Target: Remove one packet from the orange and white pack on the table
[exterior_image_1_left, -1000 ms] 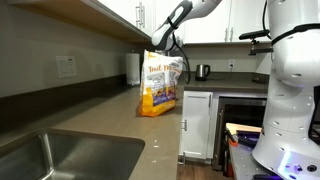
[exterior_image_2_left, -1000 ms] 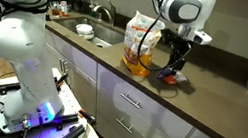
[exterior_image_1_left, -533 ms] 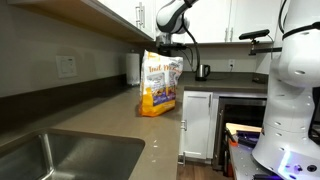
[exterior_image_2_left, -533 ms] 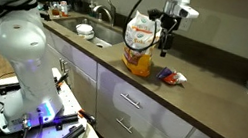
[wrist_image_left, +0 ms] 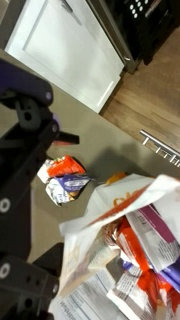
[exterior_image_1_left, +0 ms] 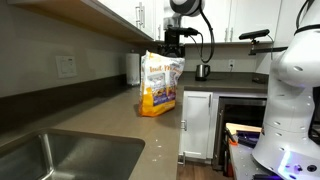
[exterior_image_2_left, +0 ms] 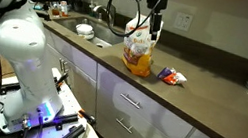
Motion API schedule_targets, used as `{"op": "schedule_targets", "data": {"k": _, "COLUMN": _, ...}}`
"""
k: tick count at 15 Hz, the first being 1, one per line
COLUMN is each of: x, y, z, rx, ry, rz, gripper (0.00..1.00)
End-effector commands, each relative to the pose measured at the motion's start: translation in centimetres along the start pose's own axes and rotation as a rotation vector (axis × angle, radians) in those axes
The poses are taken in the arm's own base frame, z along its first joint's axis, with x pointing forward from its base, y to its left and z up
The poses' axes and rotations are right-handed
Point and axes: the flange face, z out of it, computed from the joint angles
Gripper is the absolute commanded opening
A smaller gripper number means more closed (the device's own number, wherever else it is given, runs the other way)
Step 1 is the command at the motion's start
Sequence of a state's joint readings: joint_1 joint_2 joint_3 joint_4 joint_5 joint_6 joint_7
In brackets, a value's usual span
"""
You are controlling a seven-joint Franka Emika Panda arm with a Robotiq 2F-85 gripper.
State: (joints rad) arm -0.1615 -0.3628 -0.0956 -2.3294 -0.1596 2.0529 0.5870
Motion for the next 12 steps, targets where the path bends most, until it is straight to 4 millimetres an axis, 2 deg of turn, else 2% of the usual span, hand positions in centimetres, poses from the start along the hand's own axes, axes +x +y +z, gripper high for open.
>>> {"op": "schedule_targets", "data": {"k": 1, "x": -1.3, "y": 2.1, "z": -3.5, "rx": -0.030, "ry": 0.095, "rz": 0.007, "gripper": 1.00}}
{"op": "schedule_targets", "data": {"k": 5, "x": -2.2, "y": 3.1, "z": -7.1, "rx": 0.004, "ry": 0.124, "rz": -0.009, "gripper": 1.00}}
{"op": "schedule_targets", "data": {"k": 12, "x": -5.1, "y": 3.5, "z": -10.6, "rx": 0.047, "ry": 0.127, "rz": -0.129, "gripper": 1.00}}
